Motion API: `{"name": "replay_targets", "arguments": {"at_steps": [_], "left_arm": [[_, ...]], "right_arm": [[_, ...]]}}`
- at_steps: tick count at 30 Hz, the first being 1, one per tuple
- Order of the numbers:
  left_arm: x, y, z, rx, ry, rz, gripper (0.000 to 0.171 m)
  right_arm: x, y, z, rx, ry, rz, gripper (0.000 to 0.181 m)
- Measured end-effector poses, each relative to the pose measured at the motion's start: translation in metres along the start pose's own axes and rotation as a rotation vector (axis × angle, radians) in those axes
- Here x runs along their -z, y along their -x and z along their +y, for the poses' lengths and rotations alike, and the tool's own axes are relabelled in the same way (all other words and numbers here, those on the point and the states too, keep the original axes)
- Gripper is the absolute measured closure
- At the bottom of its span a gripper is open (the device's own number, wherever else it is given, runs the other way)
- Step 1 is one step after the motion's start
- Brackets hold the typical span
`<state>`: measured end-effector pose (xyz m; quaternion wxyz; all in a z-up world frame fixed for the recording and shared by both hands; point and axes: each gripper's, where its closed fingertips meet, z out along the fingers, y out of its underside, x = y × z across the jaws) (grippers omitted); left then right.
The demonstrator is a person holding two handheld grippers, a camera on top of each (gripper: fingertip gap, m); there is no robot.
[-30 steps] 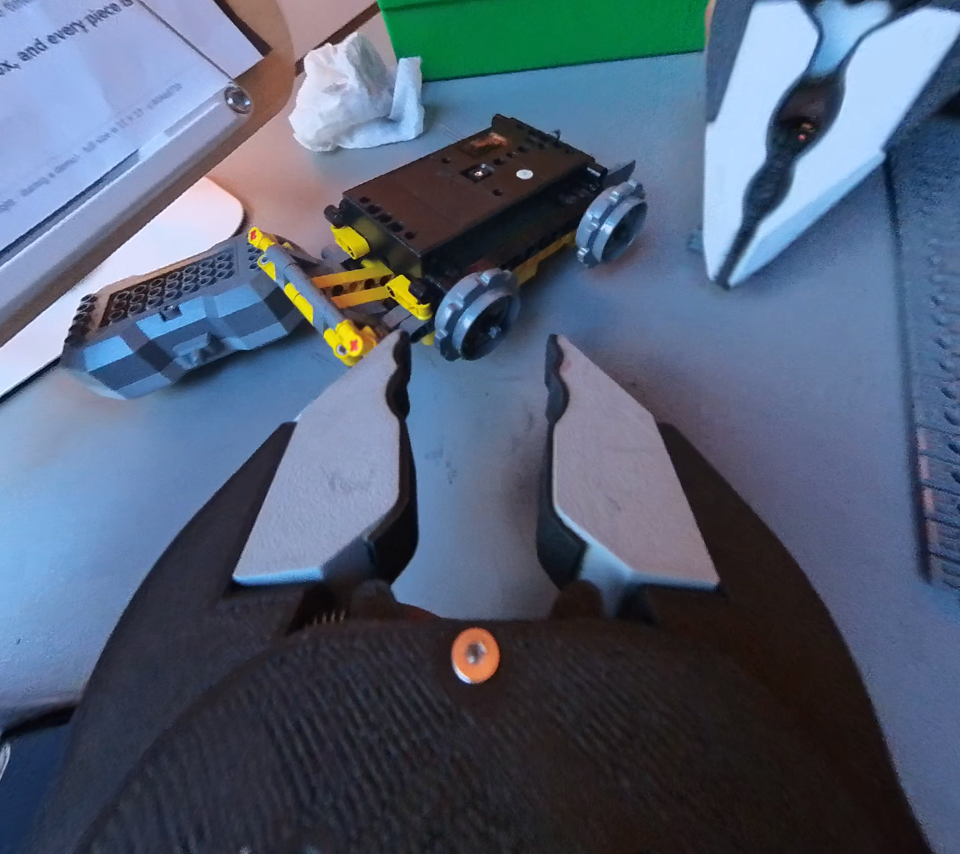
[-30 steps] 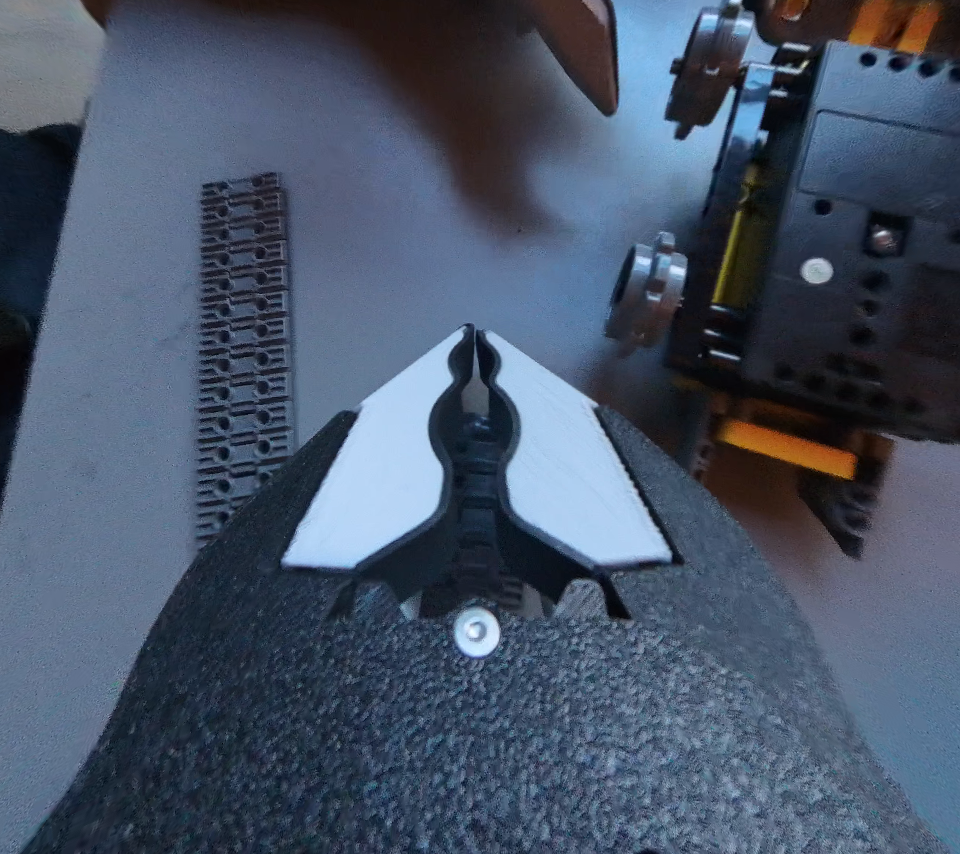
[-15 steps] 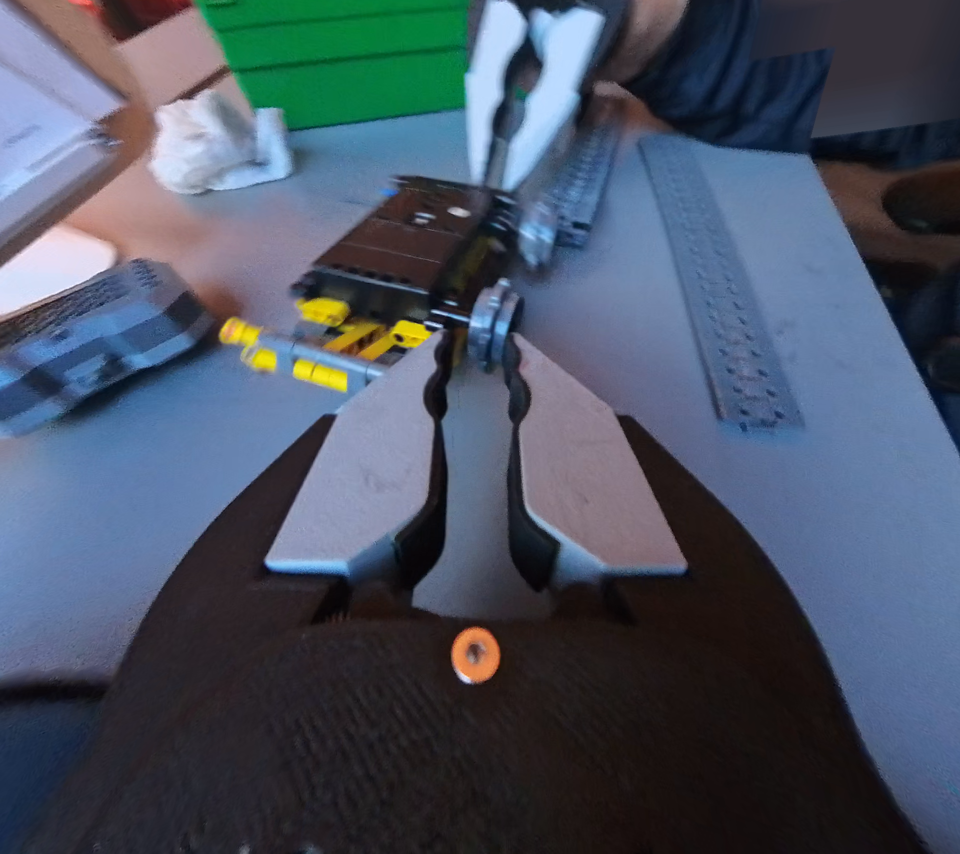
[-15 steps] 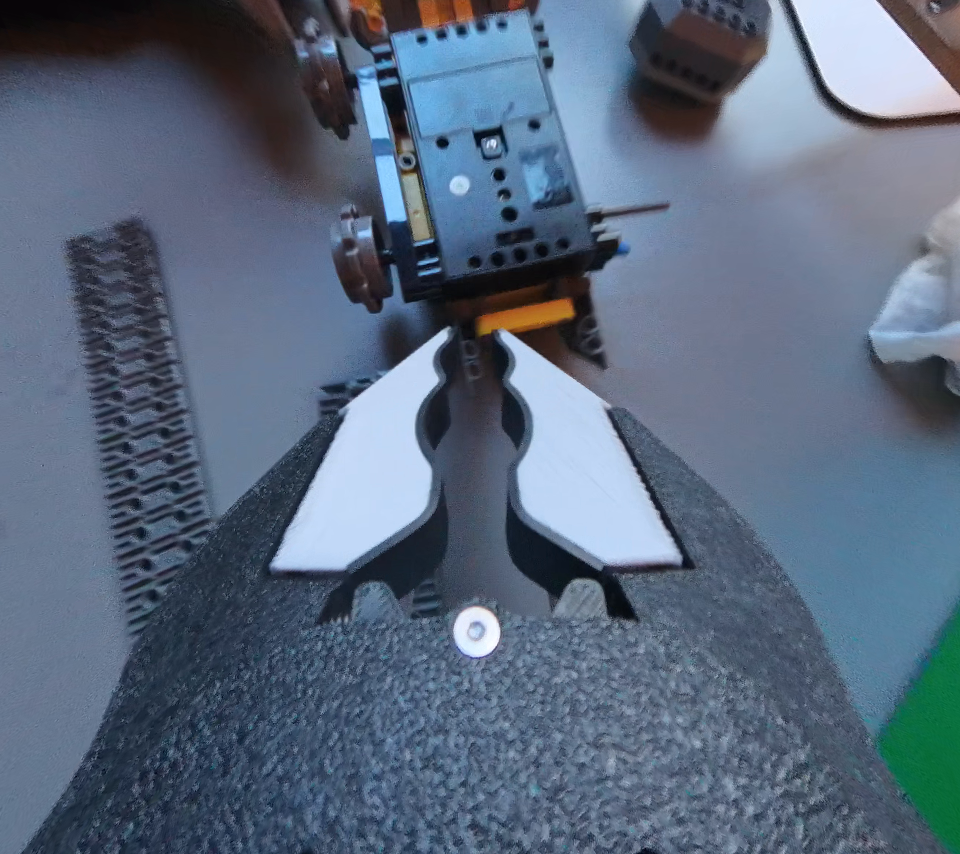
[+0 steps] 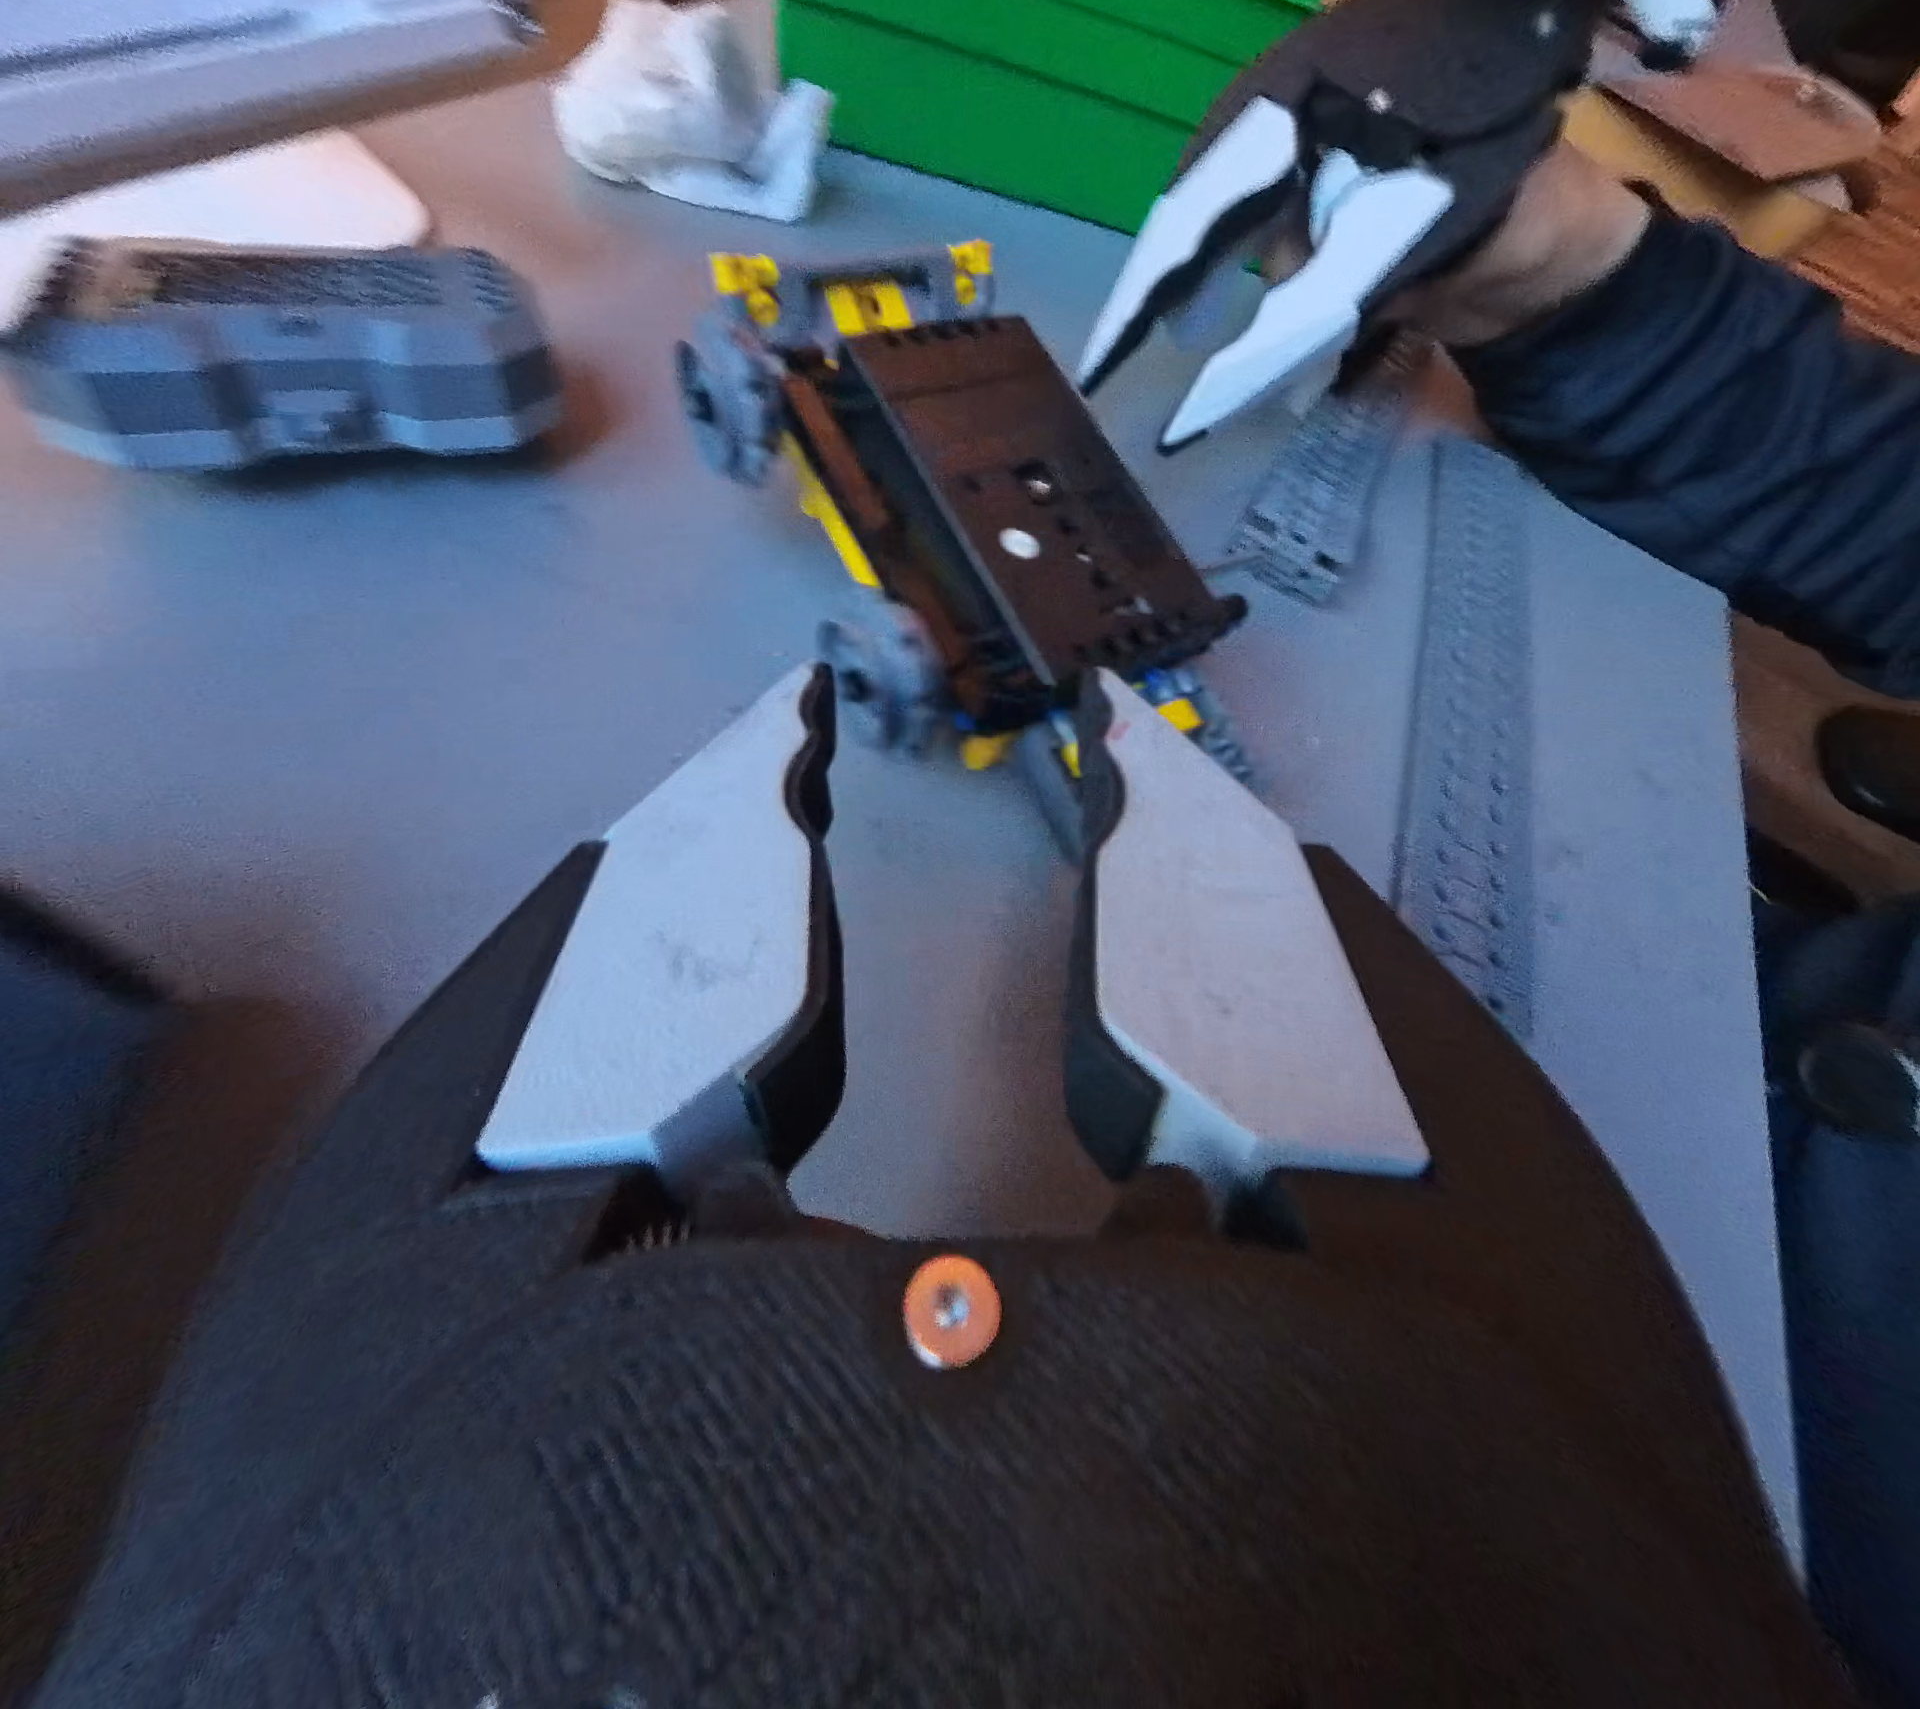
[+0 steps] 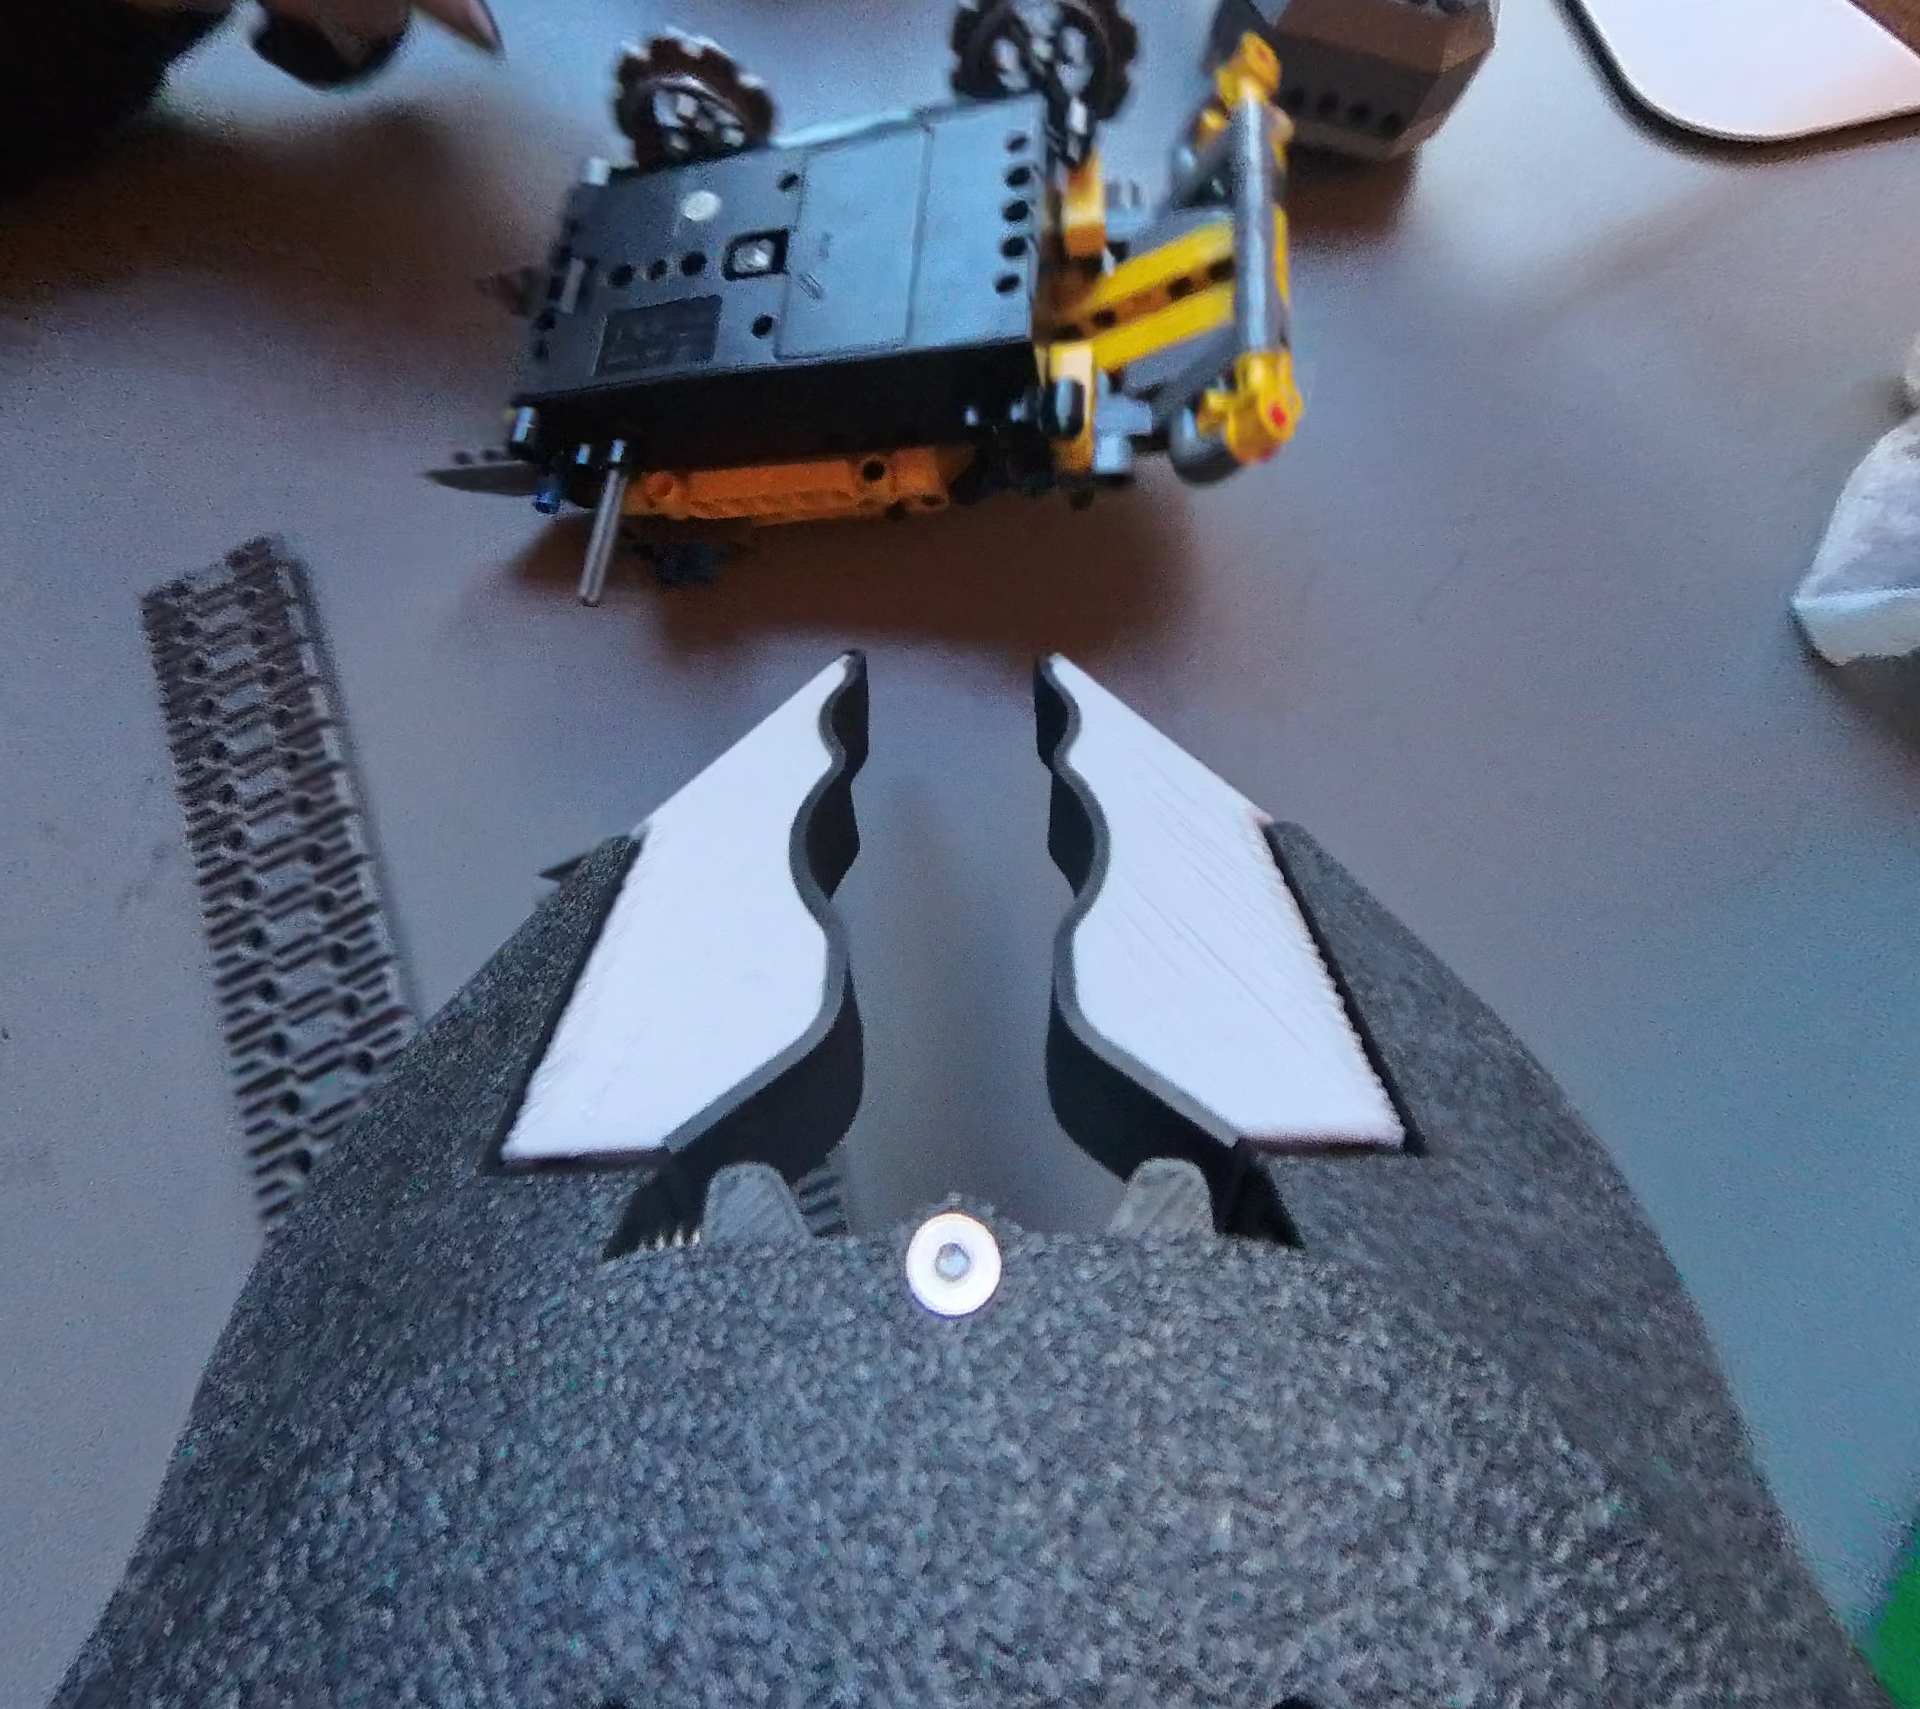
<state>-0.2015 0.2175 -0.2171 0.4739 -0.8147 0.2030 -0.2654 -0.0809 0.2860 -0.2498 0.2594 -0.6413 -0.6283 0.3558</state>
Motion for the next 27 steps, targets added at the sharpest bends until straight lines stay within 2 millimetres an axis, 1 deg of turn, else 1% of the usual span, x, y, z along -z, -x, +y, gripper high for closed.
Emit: {"name": "replay_targets", "arguments": {"at_steps": [1, 3, 5, 7, 8, 10, 11, 13, 14, 16, 19, 21, 22, 23, 24, 25, 26, 27], "left_arm": [[-0.007, -0.003, 0.006, -0.015, 0.029, 0.001, 0.123], [-0.020, 0.001, 0.025, -0.048, 0.150, -0.041, 0.126], [-0.023, -0.003, 0.027, -0.103, 0.175, -0.032, 0.128], [-0.023, -0.002, 0.025, -0.119, 0.177, -0.050, 0.128], [-0.021, -0.002, 0.024, -0.122, 0.184, -0.063, 0.128], [-0.013, 0.003, 0.015, -0.160, 0.171, -0.122, 0.127], [-0.009, -0.001, 0.007, -0.198, 0.150, -0.127, 0.128], [-0.008, -0.023, -0.009, -0.302, 0.137, -0.073, 0.127], [-0.011, -0.034, -0.012, -0.368, 0.156, -0.043, 0.126], [-0.022, -0.045, -0.014, -0.503, 0.216, -0.040, 0.120], [-0.045, -0.052, -0.006, -0.622, 0.322, -0.043, 0.112], [-0.059, -0.054, -0.004, -0.713, 0.350, -0.041, 0.115], [-0.063, -0.055, -0.004, -0.759, 0.368, -0.031, 0.114], [-0.066, -0.056, -0.006, -0.788, 0.390, -0.016, 0.111], [-0.069, -0.056, -0.009, -0.807, 0.414, 0.000, 0.095], [-0.071, -0.059, -0.005, -0.830, 0.468, 0.053, 0.073], [-0.069, -0.059, 0.005, -0.872, 0.556, 0.110, 0.076], [-0.069, -0.051, 0.012, -0.925, 0.633, 0.114, 0.071]], "right_arm": [[-0.002, 0.007, -0.002, -0.005, -0.011, -0.036, 0.153], [-0.006, 0.015, -0.003, 0.000, -0.008, -0.068, 0.155], [-0.009, 0.025, -0.002, 0.025, 0.002, -0.102, 0.155], [-0.008, 0.038, -0.005, 0.040, -0.005, -0.164, 0.162], [-0.006, 0.042, -0.006, 0.044, -0.012, -0.183, 0.162], [-0.004, 0.051, -0.007, 0.062, -0.016, -0.219, 0.164], [-0.003, 0.056, -0.006, 0.065, -0.011, -0.245, 0.170], [-0.002, 0.067, -0.007, 0.024, -0.008, -0.318, 0.172], [-0.002, 0.073, -0.010, -0.010, -0.012, -0.358, 0.170], [-0.005, 0.078, -0.014, -0.067, -0.016, -0.387, 0.163], [-0.015, 0.075, -0.017, -0.092, -0.013, -0.335, 0.162], [-0.021, 0.073, -0.014, -0.107, 0.003, -0.312, 0.162], [-0.024, 0.073, -0.013, -0.118, 0.009, -0.319, 0.166], [-0.026, 0.074, -0.013, -0.129, 0.010, -0.321, 0.168], [-0.027, 0.073, -0.014, -0.136, 0.004, -0.320, 0.173], [-0.028, 0.073, -0.016, -0.143, -0.006, -0.321, 0.176], [-0.028, 0.073, -0.018, -0.153, -0.013, -0.326, 0.176], [-0.028, 0.074, -0.019, -0.159, -0.018, -0.328, 0.176]]}}
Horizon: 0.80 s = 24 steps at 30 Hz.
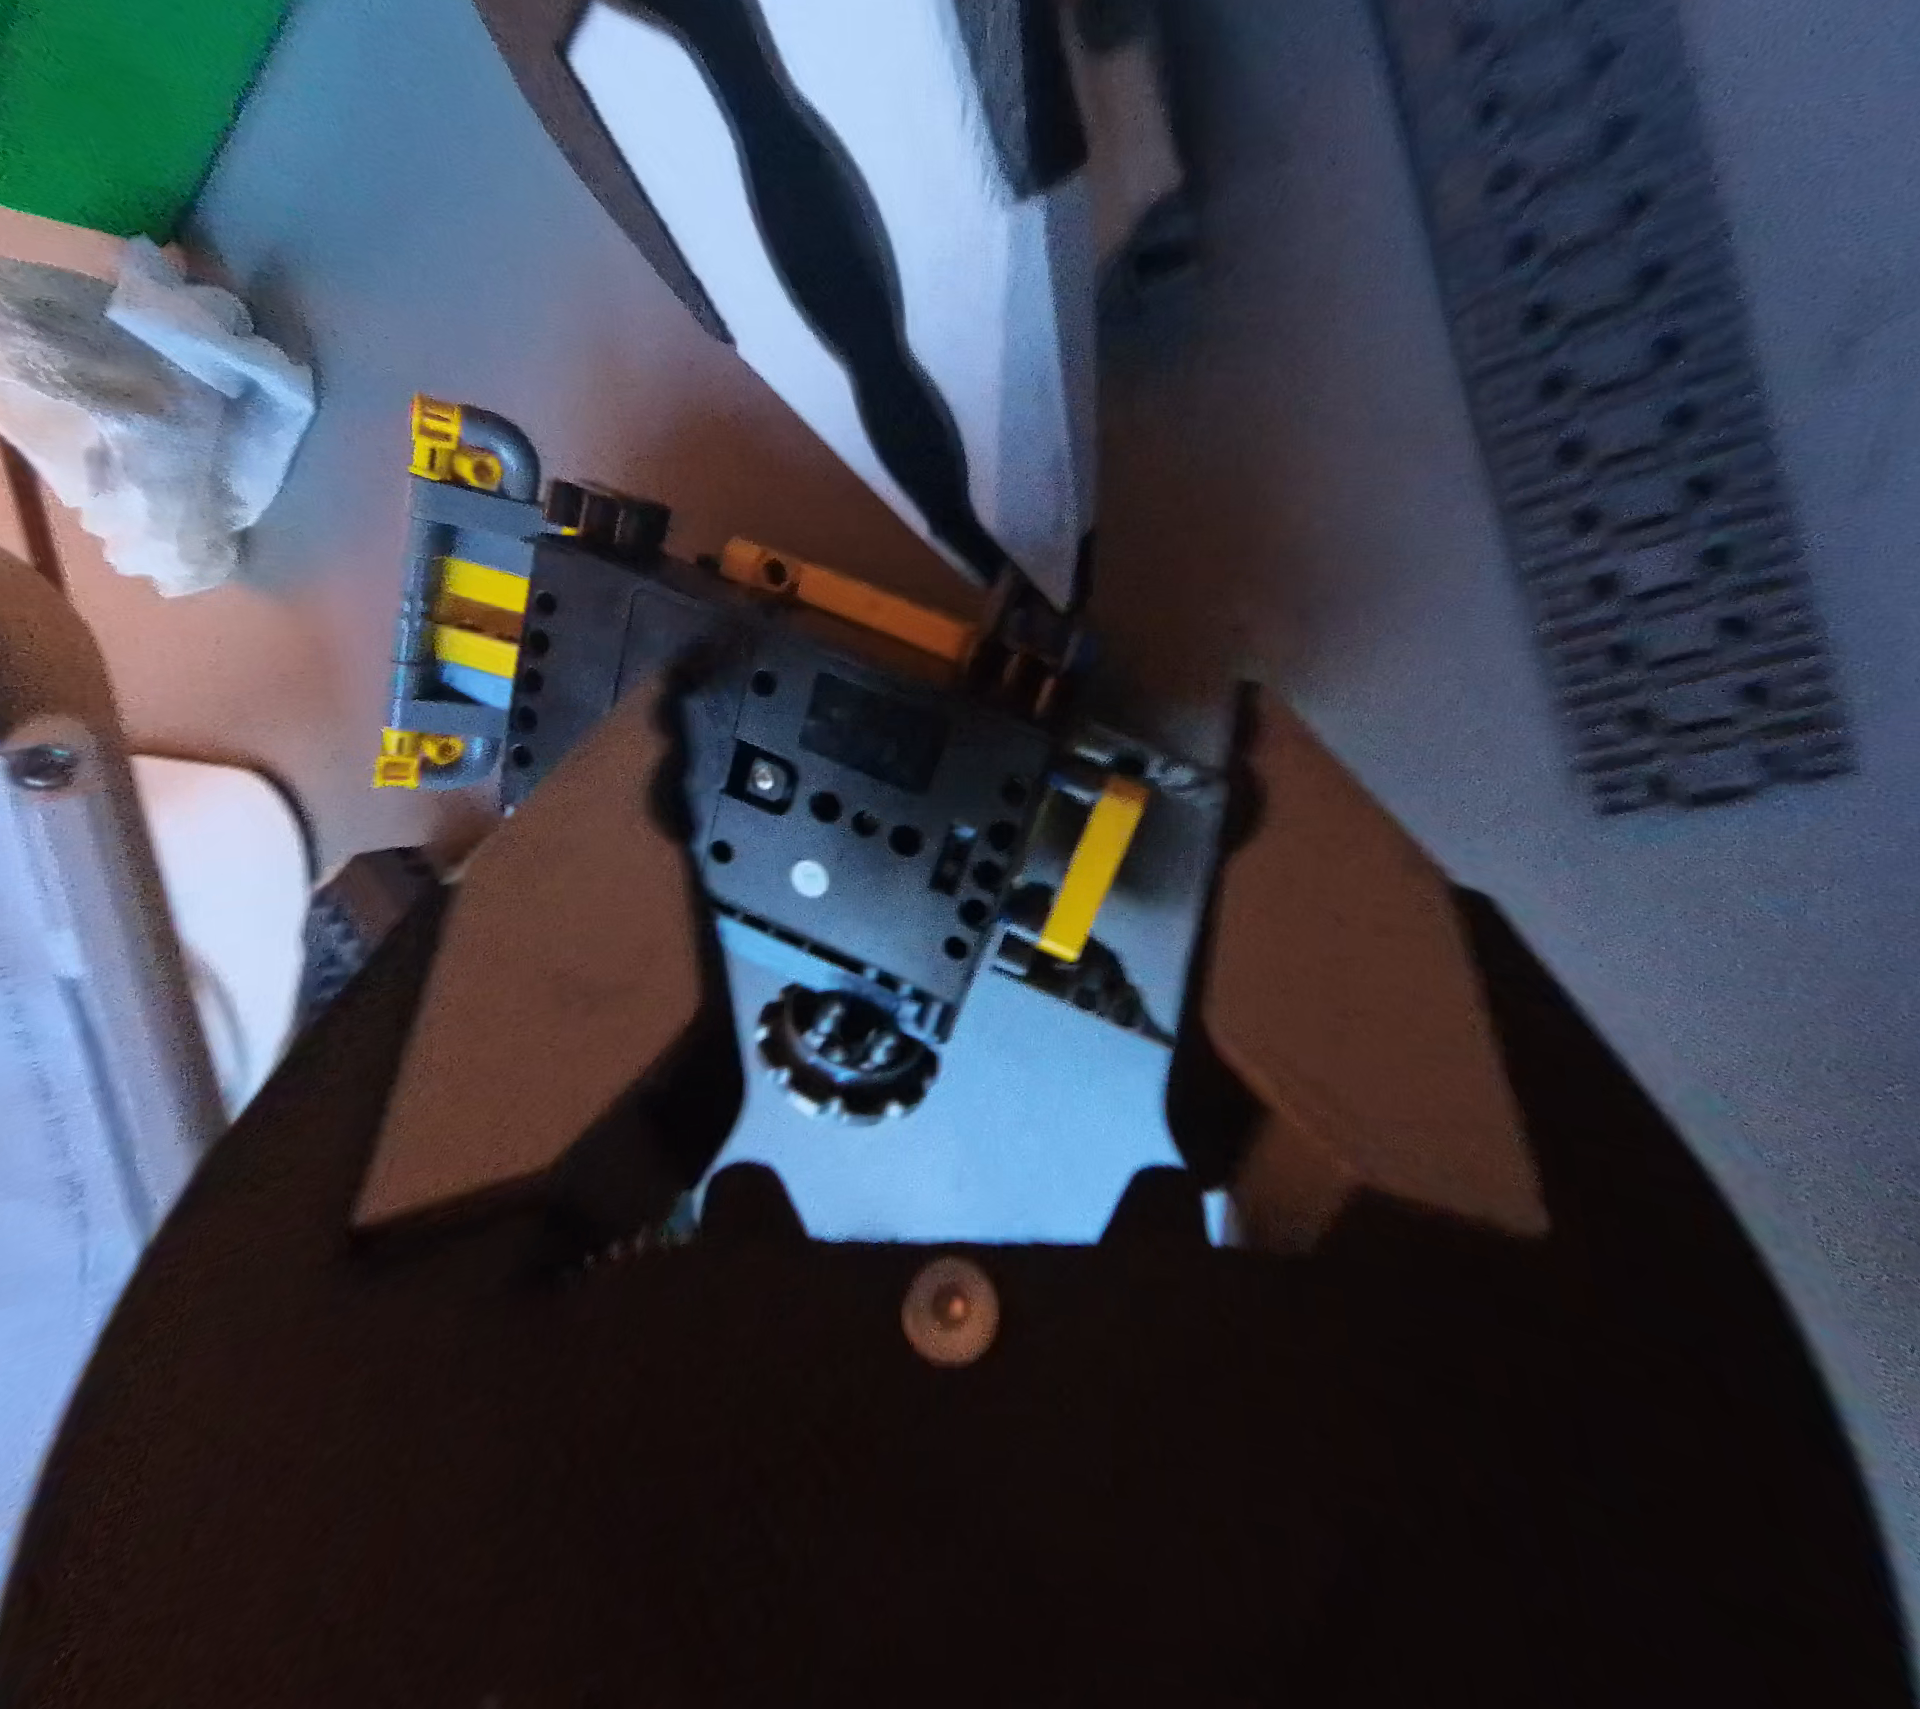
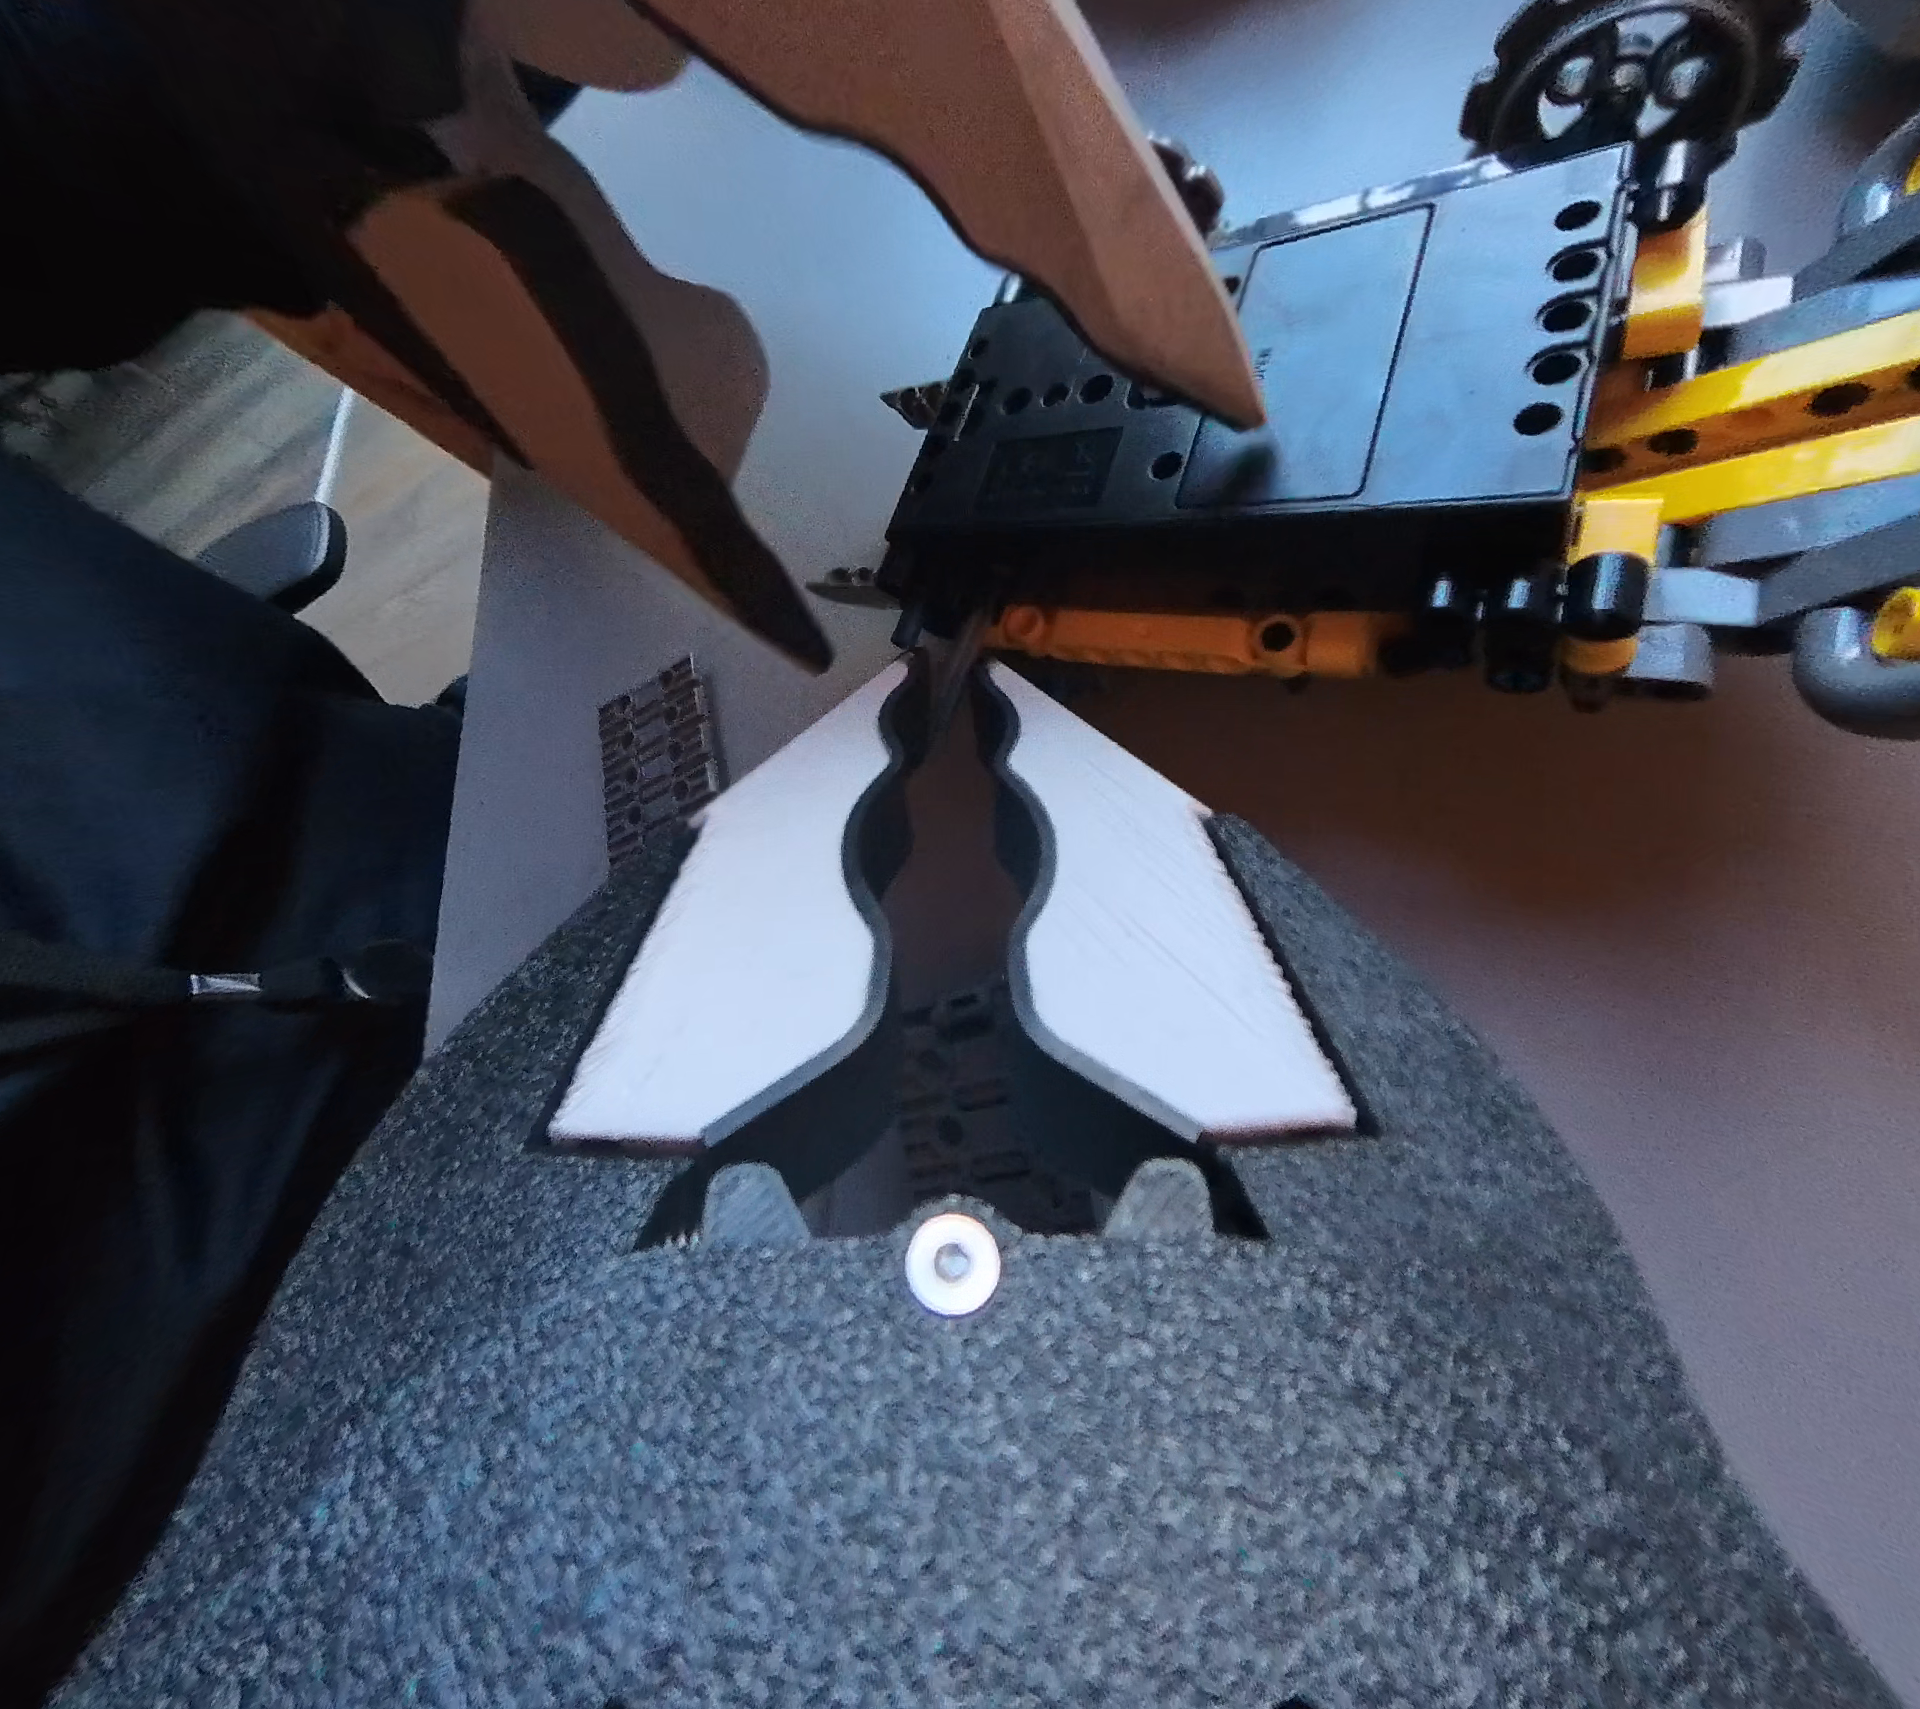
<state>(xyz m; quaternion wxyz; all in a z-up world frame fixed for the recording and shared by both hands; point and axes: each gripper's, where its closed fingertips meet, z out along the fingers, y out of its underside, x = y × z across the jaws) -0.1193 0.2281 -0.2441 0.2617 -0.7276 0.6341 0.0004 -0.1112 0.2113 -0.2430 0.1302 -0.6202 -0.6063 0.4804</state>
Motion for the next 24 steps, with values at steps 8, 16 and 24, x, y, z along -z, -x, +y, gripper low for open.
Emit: {"name": "replay_targets", "arguments": {"at_steps": [8, 16, 24], "left_arm": [[-0.013, 0.013, -0.001, -0.230, 0.096, -0.174, 0.084], [-0.018, -0.013, -0.003, -0.502, 0.070, -0.249, 0.131], [-0.018, -0.016, -0.008, -0.249, 0.006, -0.146, 0.144]], "right_arm": [[-0.004, 0.000, 0.002, 0.024, 0.021, 0.041, 0.177], [-0.004, 0.001, 0.006, 0.076, 0.055, 0.027, 0.176], [0.003, 0.003, 0.011, 0.109, 0.099, 0.078, 0.179]]}}
